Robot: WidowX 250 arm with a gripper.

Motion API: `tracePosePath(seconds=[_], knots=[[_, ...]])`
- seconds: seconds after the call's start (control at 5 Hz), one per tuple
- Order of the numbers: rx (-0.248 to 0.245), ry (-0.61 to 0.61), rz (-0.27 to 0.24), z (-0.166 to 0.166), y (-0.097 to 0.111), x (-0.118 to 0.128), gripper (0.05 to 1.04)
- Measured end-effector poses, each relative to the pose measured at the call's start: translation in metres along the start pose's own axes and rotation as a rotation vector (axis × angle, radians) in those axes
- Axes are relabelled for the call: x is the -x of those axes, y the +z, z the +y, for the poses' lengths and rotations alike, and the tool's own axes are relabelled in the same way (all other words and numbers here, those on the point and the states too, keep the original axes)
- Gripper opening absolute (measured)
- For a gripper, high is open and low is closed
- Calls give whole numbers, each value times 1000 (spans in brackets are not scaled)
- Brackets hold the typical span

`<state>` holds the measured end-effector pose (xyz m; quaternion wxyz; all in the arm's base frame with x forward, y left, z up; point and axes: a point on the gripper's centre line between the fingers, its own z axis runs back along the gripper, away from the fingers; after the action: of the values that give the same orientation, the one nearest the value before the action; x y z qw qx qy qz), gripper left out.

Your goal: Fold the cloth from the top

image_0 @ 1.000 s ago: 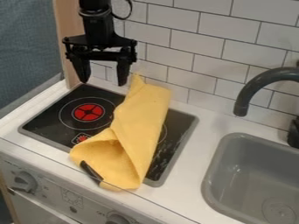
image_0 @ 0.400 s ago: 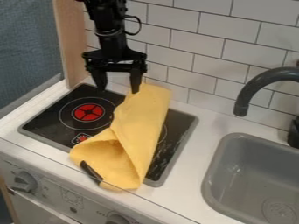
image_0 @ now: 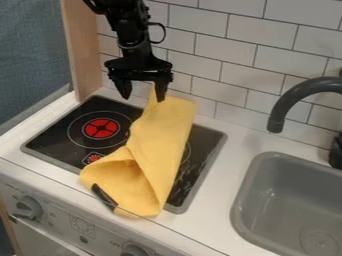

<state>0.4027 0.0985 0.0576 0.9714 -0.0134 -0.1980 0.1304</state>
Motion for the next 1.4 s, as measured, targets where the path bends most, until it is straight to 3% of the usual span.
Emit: tracePosePath(seconds=[0.4, 0.8, 1.0, 1.4], knots=[[-10, 33, -22, 14, -30, -28, 999], [96, 22, -25, 3, -55, -37, 999], [113, 19, -16, 1, -64, -36, 938], [100, 28, -5, 4, -65, -39, 332]])
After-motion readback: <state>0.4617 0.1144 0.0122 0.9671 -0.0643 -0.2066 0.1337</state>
